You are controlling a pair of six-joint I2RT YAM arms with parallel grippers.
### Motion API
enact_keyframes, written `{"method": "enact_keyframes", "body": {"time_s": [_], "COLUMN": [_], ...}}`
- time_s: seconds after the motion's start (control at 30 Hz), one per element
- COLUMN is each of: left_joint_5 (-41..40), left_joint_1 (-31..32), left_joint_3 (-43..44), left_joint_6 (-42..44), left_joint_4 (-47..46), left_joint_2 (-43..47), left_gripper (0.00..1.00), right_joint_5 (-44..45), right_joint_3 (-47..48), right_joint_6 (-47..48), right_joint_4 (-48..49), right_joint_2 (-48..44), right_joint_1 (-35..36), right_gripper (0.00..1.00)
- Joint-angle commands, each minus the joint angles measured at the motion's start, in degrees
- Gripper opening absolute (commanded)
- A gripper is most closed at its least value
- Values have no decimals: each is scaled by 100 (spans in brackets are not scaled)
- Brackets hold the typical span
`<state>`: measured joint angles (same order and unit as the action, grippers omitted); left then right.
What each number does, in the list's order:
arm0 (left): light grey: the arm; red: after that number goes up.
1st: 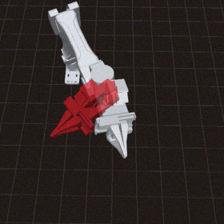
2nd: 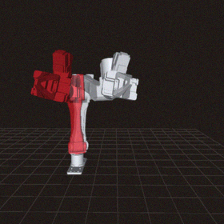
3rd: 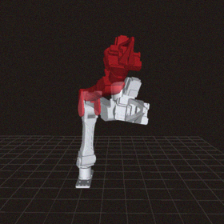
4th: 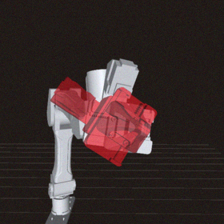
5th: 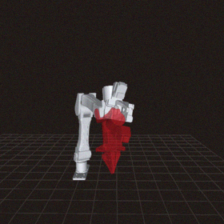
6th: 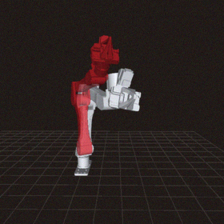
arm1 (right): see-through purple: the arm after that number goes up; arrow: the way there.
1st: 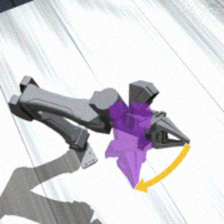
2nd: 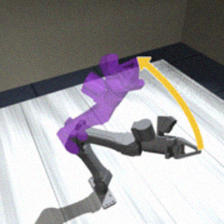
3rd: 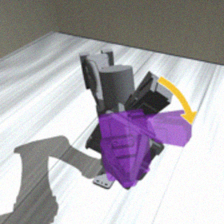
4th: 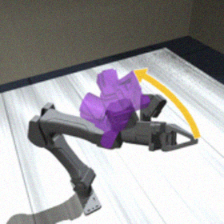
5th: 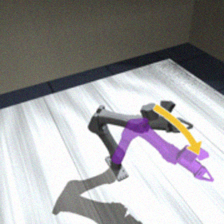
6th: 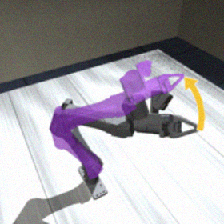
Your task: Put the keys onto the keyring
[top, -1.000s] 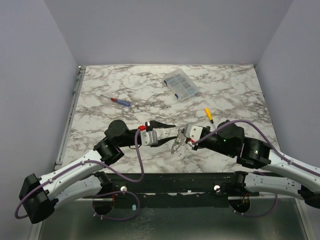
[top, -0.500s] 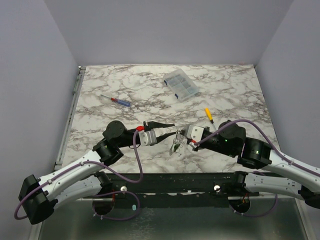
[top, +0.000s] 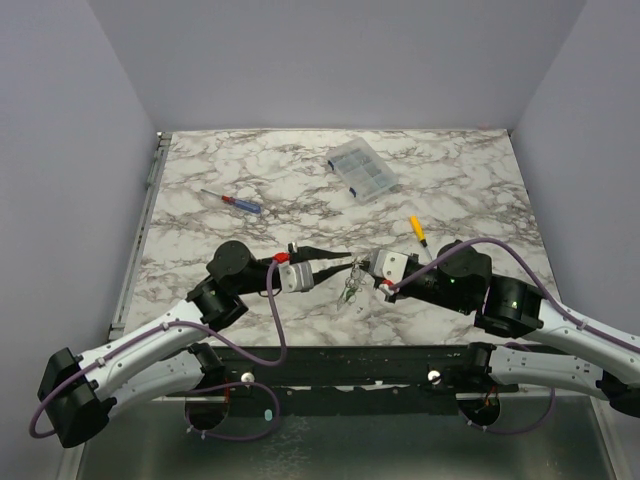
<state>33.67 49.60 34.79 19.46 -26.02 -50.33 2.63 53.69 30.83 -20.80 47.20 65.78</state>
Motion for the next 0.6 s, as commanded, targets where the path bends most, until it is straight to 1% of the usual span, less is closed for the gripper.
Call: {"method": "enact_keyframes", "body": {"time_s": [0.0,0.1,0.2,0.27,0.4,0.43,0.57], "left_joint_5": [319,363,381,389,354,339,272], "left_joint_1": [7,8,6,8,7,8,5], "left_joint_3": [-25,-24,-24,-24,-25,-32,-46], "left_joint_6": [-50,-54,-61,-64,-53,-45,-39], "left_joint_4": [-123,-123,-123,-123,-123,-123,-123], "left_joint_2": [-75,-99,-117,-126,-129,-121,-84], "left_gripper": [26,28,27,22,3,0,0], "right_joint_5": [-147,-195,-228,-228,-228,-228,-228], "right_joint_3": [27,42,51,55,57,51,35], "right_joint_6": [-120,-146,-164,-178,-182,-182,-246], "right_joint_4": [303,326,348,353,357,368,574], "right_joint_2": [-24,-34,-38,-42,-59,-67,-191], "right_joint_1": [6,5,6,6,12,6,10], "right_gripper": [1,1,1,1,1,1,1]}}
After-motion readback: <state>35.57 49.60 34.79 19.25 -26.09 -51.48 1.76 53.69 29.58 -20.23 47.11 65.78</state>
